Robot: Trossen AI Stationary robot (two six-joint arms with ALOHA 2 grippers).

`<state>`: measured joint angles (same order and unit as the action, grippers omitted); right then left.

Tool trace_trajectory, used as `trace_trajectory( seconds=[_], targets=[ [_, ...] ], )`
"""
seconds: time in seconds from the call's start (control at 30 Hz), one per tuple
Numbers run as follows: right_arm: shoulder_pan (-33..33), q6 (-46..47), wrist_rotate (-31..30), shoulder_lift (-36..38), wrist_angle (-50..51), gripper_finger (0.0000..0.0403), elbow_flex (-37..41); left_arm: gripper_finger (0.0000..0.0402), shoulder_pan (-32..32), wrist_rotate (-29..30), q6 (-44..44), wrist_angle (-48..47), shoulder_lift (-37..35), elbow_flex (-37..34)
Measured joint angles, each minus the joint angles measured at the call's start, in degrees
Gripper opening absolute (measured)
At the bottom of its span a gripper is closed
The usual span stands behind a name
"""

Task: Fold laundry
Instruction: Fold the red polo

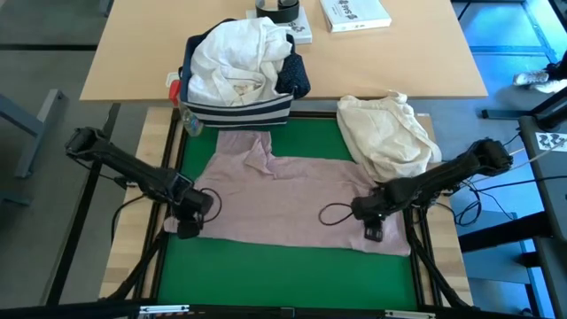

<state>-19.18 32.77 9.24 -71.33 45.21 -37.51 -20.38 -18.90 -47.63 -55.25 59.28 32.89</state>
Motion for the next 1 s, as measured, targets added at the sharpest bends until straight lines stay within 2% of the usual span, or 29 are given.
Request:
trace_trajectory(
  seconds=[0.13,0.2,0.27,0.47,0.63,0.77,0.9,1.0],
  targets=[
    [0.0,-2.5,-9.3,0.4,-3.8,0.014,-5.8,0.013,0.1,13.9,1.5,0.9,-0.1,8.3],
    [0.0,-3.1,-14.6,0.4,-10.1,0.014,-6.7,0.013,0.2,20.2,1.7,3.3,-0.2,9.2],
    [0.0,-3.2,-18.0,0.2,-14.1,0.014,-6.4,0.013,0.2,22.9,1.7,6.6,0.0,8.2],
    [0.0,-0.1,-18.3,-4.9,-19.9,0.014,-2.2,0.013,-2.1,21.7,-0.4,16.4,2.4,-2.0],
    [-1.2,3.6,-11.1,-10.1,-24.3,0.014,1.4,0.013,-5.8,16.1,-4.8,28.1,5.7,-9.5],
    [-7.7,7.1,-8.5,-12.4,-29.4,0.014,2.0,0.013,-11.7,14.2,-9.1,35.1,9.0,-10.3],
    [-15.5,12.2,-10.5,-13.7,-32.6,0.014,2.0,0.013,-17.8,14.3,-14.6,43.3,12.2,-10.4],
    [-19.3,13.9,-10.7,-13.9,-32.5,0.014,1.8,0.013,-20.6,12.4,-18.4,43.8,13.4,-9.5]
  ],
)
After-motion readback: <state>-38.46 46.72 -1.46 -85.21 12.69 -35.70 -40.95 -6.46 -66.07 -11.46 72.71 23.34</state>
